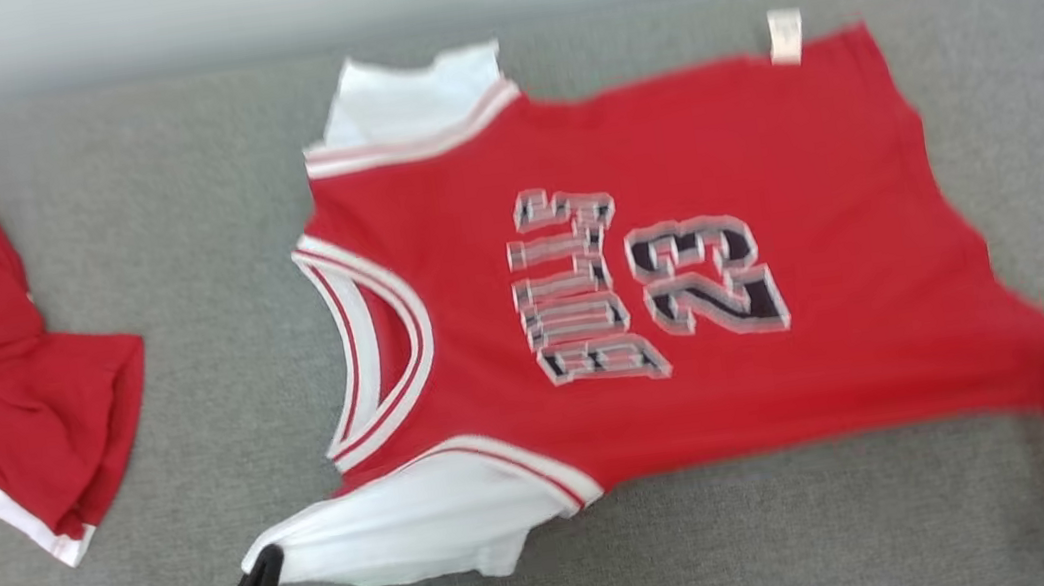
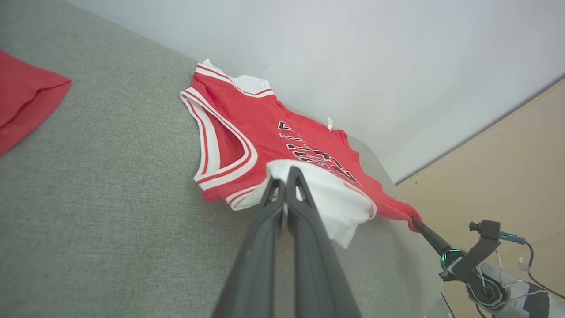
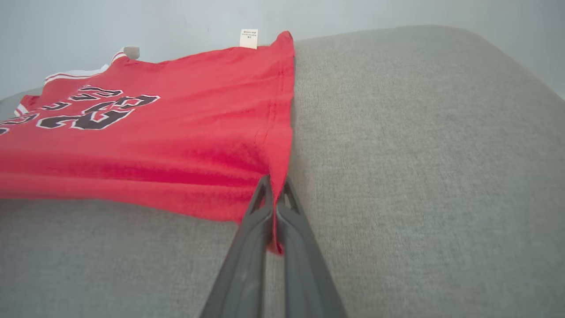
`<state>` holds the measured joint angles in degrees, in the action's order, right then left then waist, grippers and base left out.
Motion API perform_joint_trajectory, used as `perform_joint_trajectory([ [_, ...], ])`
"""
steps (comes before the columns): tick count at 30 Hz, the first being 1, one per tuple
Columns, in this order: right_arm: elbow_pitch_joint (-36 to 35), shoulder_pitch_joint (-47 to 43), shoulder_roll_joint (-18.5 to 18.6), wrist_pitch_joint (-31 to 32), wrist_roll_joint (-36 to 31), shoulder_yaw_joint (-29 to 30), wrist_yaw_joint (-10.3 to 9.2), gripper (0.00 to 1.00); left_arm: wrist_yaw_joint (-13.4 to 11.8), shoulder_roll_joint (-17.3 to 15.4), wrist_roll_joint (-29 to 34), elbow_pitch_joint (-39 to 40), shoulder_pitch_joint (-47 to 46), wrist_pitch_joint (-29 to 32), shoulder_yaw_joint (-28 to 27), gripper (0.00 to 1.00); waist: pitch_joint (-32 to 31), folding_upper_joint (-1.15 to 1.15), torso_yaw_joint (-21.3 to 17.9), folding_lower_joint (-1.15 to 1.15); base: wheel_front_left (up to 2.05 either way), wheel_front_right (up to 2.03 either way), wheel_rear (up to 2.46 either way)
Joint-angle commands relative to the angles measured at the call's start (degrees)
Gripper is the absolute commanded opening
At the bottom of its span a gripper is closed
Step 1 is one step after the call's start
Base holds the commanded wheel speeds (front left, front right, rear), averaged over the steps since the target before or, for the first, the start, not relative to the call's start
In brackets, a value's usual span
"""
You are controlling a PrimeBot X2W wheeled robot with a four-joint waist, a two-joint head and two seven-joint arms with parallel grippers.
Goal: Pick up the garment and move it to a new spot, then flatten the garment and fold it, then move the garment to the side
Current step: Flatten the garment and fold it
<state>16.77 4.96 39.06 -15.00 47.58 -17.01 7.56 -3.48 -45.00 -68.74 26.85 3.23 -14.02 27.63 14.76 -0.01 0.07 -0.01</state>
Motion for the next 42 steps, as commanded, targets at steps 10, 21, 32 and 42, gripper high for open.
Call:
perform_joint_trajectory([
  [10,-2.4,-1.6,-3.3,7.9,-0.2,0.5,-0.12,0.00,0.4,9.2,-3.6,-3.8,-3.3,-0.7,0.4,0.00,-2.4,0.01,-1.5,0.01,0.00,0.00,0.00],
  [21,5.8,11.2,-6.3,14.3,-1.4,-0.4,-0.12,0.00,2.1,13.6,-0.3,-15.4,-17.2,2.0,1.9,0.00,0.3,0.01,-2.4,0.01,0.00,0.00,0.00],
  [32,14.2,24.8,-9.0,14.7,-0.1,-4.1,-0.12,0.00,5.4,16.6,4.6,-26.9,-28.5,1.9,3.8,0.00,4.6,0.01,-3.0,0.01,0.00,0.00,0.00],
  [42,16.2,30.2,-10.6,2.3,1.9,-7.4,-0.12,1.00,6.9,20.8,7.9,-33.5,-32.9,-0.6,1.3,1.00,6.0,0.01,-2.6,0.01,0.00,0.00,0.00],
])
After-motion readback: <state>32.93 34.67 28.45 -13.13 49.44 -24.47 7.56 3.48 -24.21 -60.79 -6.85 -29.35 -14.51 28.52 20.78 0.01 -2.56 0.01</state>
